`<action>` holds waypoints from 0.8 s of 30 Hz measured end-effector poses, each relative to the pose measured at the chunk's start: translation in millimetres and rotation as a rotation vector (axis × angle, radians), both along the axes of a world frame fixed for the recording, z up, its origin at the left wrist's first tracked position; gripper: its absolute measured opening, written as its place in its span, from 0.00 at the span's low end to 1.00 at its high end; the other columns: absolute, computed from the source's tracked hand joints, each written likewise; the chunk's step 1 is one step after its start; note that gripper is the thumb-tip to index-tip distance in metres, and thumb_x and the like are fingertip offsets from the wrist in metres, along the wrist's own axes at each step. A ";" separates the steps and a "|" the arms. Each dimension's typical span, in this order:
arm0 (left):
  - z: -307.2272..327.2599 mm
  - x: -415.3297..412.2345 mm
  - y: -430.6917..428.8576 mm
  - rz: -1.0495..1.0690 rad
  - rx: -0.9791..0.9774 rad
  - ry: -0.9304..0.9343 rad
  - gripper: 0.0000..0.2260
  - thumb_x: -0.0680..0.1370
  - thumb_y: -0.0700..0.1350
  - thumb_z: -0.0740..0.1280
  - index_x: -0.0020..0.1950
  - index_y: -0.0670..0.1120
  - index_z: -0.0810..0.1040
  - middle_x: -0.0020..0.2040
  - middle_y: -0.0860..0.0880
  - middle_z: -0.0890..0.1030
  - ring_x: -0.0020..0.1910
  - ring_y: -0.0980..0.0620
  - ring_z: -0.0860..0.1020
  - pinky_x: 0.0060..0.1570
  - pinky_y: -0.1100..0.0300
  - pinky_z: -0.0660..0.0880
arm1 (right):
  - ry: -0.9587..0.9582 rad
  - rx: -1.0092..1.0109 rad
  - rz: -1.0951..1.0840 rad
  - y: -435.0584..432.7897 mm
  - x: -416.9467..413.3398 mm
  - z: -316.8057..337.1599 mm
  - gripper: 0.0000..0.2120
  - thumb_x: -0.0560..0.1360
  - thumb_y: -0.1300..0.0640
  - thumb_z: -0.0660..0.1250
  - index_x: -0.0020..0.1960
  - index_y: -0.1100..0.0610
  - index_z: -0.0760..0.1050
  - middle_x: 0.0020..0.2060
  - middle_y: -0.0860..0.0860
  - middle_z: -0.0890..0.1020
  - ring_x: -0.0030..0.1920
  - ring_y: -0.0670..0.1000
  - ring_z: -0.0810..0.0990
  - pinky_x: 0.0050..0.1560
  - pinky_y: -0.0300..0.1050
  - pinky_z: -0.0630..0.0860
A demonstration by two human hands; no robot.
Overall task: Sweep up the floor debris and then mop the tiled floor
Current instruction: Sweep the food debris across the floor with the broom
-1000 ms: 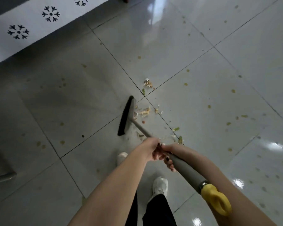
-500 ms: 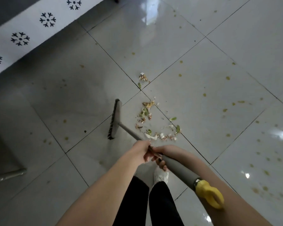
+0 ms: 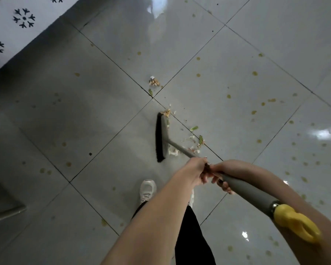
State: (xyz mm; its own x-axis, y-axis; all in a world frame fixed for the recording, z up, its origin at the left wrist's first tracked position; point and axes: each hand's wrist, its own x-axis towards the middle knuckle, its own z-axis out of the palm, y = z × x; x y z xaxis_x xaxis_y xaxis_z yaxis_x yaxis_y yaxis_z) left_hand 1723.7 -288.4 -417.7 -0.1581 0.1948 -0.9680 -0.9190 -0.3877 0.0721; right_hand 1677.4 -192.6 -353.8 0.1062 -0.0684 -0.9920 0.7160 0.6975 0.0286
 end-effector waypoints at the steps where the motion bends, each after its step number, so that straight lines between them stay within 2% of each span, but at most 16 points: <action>1: 5.0 -6.6 8.0 0.016 -0.010 0.017 0.13 0.81 0.44 0.53 0.38 0.44 0.66 0.16 0.51 0.71 0.15 0.57 0.70 0.16 0.71 0.59 | 0.007 0.008 -0.004 6.0 -6.3 7.1 0.21 0.82 0.48 0.52 0.37 0.62 0.65 0.15 0.51 0.67 0.13 0.47 0.66 0.18 0.29 0.63; 4: 20.5 -20.3 16.5 0.048 -0.049 0.058 0.11 0.81 0.43 0.53 0.38 0.45 0.66 0.17 0.52 0.71 0.15 0.57 0.69 0.16 0.72 0.56 | 0.039 -0.023 -0.011 12.6 -21.2 22.9 0.22 0.82 0.48 0.53 0.36 0.63 0.66 0.15 0.51 0.67 0.13 0.47 0.65 0.18 0.28 0.62; 8: 23.5 -19.8 -2.7 0.039 -0.186 0.027 0.09 0.80 0.44 0.56 0.44 0.44 0.72 0.23 0.50 0.74 0.23 0.54 0.68 0.18 0.67 0.57 | 0.028 -0.090 0.001 -3.7 -24.2 25.9 0.22 0.81 0.47 0.54 0.37 0.63 0.67 0.15 0.50 0.68 0.13 0.46 0.66 0.18 0.28 0.63; 11: 13.4 -17.7 -29.6 0.037 -0.295 0.024 0.09 0.79 0.44 0.57 0.43 0.43 0.73 0.28 0.48 0.74 0.17 0.56 0.69 0.17 0.68 0.58 | 0.023 -0.172 -0.033 -30.6 -19.8 12.8 0.22 0.82 0.48 0.53 0.37 0.62 0.67 0.16 0.50 0.68 0.14 0.46 0.67 0.18 0.29 0.64; 13: 3.9 -17.3 -51.8 0.023 -0.330 -0.005 0.11 0.79 0.44 0.57 0.39 0.44 0.71 0.23 0.49 0.73 0.14 0.57 0.67 0.17 0.70 0.57 | 0.024 -0.209 -0.080 -51.9 -14.6 0.2 0.22 0.82 0.49 0.52 0.35 0.62 0.65 0.16 0.51 0.67 0.14 0.46 0.66 0.17 0.29 0.64; 15: -5.9 -18.1 -69.7 -0.029 -0.326 -0.029 0.13 0.80 0.45 0.56 0.36 0.44 0.70 0.18 0.50 0.72 0.14 0.56 0.68 0.20 0.68 0.57 | 0.030 -0.204 -0.140 -69.3 -9.5 -10.3 0.21 0.82 0.50 0.53 0.35 0.61 0.64 0.20 0.52 0.67 0.13 0.46 0.66 0.17 0.29 0.64; 18: -16.9 -23.5 -77.4 -0.123 -0.318 -0.021 0.13 0.80 0.45 0.55 0.36 0.45 0.68 0.16 0.50 0.71 0.15 0.57 0.69 0.22 0.67 0.58 | 0.032 -0.213 -0.251 -73.2 -6.2 -22.4 0.20 0.82 0.51 0.52 0.36 0.61 0.64 0.25 0.54 0.66 0.13 0.46 0.66 0.17 0.29 0.64; 22: -21.4 -39.2 -45.2 -0.318 -0.214 -0.004 0.13 0.80 0.43 0.53 0.36 0.47 0.66 0.15 0.52 0.69 0.26 0.57 0.67 0.28 0.66 0.57 | -0.026 -0.146 -0.411 -35.0 -7.3 -31.1 0.20 0.82 0.49 0.54 0.35 0.60 0.65 0.16 0.51 0.68 0.13 0.45 0.66 0.16 0.29 0.64; 24: -19.2 -45.8 -19.1 -0.401 -0.169 -0.011 0.12 0.79 0.43 0.53 0.36 0.47 0.66 0.16 0.53 0.69 0.26 0.58 0.68 0.28 0.66 0.57 | -0.048 -0.096 -0.442 -9.8 -8.1 -28.6 0.21 0.81 0.48 0.54 0.36 0.60 0.66 0.16 0.50 0.67 0.13 0.45 0.66 0.16 0.28 0.64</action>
